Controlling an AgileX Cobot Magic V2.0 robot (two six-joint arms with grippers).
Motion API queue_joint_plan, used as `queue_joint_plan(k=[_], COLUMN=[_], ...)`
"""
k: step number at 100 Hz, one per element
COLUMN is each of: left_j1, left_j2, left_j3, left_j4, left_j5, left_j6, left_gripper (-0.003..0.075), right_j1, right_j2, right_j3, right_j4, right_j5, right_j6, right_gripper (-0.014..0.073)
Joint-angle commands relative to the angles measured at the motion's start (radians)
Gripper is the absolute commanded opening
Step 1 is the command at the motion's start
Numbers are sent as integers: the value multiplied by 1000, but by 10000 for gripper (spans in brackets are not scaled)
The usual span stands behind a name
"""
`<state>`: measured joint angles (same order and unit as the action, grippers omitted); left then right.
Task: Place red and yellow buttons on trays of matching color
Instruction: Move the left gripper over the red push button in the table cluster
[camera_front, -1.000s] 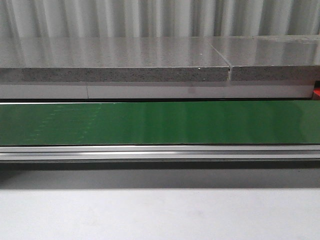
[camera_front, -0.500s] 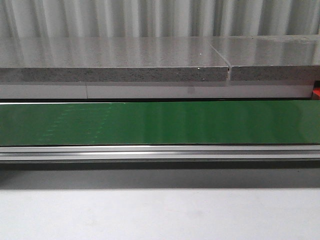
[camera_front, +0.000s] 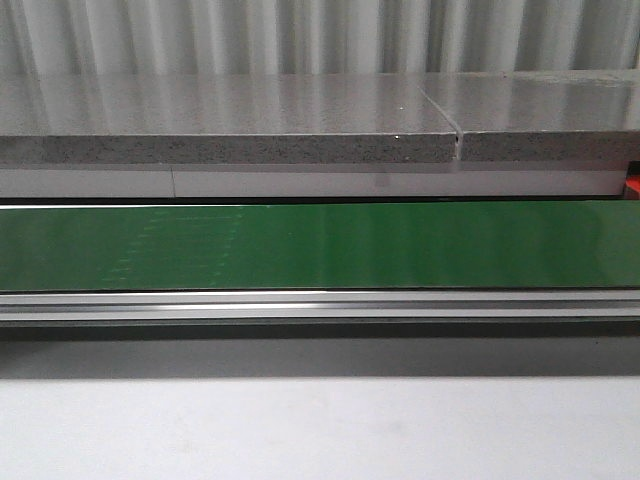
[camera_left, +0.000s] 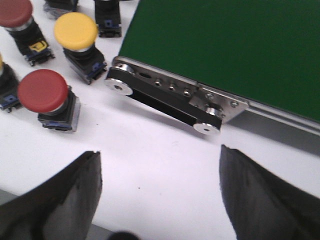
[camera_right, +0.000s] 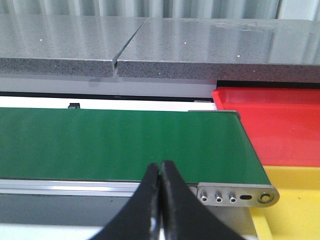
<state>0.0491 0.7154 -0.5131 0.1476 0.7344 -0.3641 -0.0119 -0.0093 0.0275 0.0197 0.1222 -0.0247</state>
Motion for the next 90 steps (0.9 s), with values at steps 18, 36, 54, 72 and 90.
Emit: queue_joint_plan(k=[18,36,54,72,90], left_j1=[163,229,247,249,270], left_j2=[110,200,285,394,493], left_j3=[-135,-192,-221,-247,-283], left_j4=[-3,-29,-36,-39,-47], left_j5=[47,59,61,63,72], left_j6=[-10,23,23,23,21], left_gripper=[492,492,492,492,492], right_j1=[0,0,0,0,0], right_j2=[-12,-12,-12,-12,-12], right_j3=[-15,-15,-15,-15,-15], right_j4=[-2,-2,-2,-2,-2], right_j5=[-78,-78,-78,-78,-78], right_j6=[-3,-3,-3,-3,-3], right_gripper=[-106,-106,-106,-106,-106])
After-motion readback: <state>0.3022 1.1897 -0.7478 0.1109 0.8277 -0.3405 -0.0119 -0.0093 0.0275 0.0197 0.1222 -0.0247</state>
